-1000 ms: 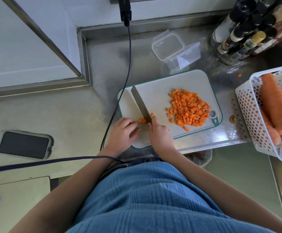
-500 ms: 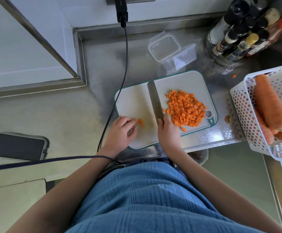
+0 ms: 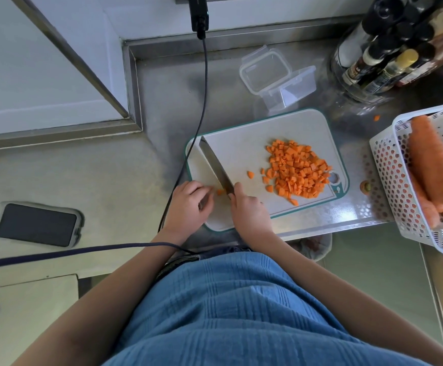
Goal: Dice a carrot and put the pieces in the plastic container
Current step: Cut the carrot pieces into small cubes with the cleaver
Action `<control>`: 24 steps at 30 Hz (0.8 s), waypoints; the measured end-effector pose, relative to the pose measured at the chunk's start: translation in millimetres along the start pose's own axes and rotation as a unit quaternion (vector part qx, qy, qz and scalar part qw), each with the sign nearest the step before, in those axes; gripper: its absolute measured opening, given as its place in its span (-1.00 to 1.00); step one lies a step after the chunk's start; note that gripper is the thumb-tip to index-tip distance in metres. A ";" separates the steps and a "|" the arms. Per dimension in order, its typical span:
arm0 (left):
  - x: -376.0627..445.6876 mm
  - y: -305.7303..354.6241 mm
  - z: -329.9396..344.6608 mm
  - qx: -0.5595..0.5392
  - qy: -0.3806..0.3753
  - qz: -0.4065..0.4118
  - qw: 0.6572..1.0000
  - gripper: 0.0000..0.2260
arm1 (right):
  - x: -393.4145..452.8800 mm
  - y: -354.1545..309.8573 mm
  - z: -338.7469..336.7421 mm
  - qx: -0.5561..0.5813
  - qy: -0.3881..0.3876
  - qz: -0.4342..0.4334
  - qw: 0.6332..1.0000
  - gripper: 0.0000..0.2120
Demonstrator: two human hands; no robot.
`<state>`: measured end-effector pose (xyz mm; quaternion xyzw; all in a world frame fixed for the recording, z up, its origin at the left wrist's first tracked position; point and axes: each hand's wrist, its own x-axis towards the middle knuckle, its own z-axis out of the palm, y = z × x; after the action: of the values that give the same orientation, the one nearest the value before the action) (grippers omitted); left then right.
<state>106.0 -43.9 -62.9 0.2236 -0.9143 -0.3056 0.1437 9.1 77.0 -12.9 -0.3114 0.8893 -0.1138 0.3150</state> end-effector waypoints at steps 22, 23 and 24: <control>11.2 18.5 4.0 0.065 -0.136 0.057 0.987 -0.48 | -4.8 44.5 -25.6 0.192 0.142 0.060 0.969 -0.88; 10.1 17.8 2.4 0.060 -0.129 0.035 0.989 -0.46 | -7.7 41.7 -25.0 0.198 0.137 0.044 0.969 -0.86; 8.7 17.3 1.2 0.057 -0.122 0.019 0.991 -0.44 | -10.4 38.0 -22.9 0.203 0.127 0.028 0.970 -0.85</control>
<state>92.5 -35.4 -52.0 0.1749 -0.9450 -0.2754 0.0239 -17.3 113.3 -5.2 -0.1986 0.8888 -0.3216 0.2590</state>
